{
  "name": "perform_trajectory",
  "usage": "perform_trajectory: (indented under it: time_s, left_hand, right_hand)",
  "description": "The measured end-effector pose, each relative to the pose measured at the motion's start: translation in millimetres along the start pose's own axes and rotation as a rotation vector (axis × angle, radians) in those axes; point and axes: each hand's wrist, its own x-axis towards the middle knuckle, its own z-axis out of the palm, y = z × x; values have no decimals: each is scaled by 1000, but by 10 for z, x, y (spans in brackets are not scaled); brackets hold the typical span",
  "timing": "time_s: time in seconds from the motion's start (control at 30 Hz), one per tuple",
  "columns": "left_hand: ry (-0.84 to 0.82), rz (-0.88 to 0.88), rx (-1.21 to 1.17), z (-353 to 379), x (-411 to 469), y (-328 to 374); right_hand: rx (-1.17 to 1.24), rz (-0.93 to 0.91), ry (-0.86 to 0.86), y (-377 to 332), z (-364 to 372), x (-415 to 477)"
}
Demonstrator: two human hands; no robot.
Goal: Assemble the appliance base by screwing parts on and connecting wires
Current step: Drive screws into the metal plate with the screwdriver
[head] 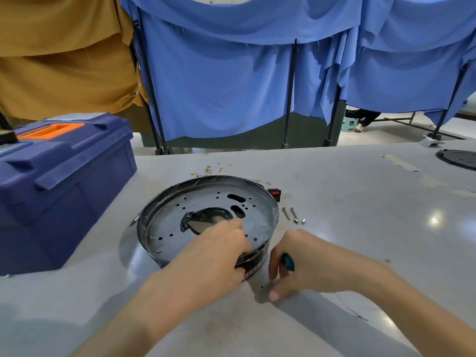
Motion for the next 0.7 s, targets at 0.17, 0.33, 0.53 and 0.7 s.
perform_trajectory:
  time_s: [0.17, 0.33, 0.53, 0.7]
  left_hand:
    - [80, 4, -62, 92, -65, -18]
    - [78, 9, -108, 116, -38, -48]
    - [72, 35, -148, 53, -13, -98]
    - [95, 54, -250, -169, 85, -193]
  right_hand:
    - [-29, -31, 66, -47, 189, 48]
    - [-64, -81, 70, -62, 195, 36]
    - [-30, -56, 15, -23, 106, -21]
    - [106, -55, 62, 104, -17, -22]
